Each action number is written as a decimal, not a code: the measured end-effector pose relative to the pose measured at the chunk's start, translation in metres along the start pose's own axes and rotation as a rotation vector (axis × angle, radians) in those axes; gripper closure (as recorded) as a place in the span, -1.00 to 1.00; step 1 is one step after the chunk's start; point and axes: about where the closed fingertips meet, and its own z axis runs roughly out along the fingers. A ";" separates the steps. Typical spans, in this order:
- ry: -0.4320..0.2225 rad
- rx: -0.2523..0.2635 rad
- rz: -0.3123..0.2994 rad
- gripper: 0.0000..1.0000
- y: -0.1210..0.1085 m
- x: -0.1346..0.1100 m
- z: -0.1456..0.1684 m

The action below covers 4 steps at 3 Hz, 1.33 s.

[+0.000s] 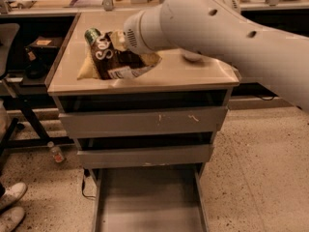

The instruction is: Pick brown chip bag from bottom drawer and place on counter

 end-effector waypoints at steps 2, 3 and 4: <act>0.025 0.013 -0.015 1.00 -0.032 -0.020 0.052; 0.040 0.046 -0.027 1.00 -0.061 -0.025 0.063; 0.062 0.095 -0.042 1.00 -0.093 -0.027 0.063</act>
Offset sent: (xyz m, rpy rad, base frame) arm 0.1063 0.0094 -0.0089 -0.0529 0.0105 -0.0294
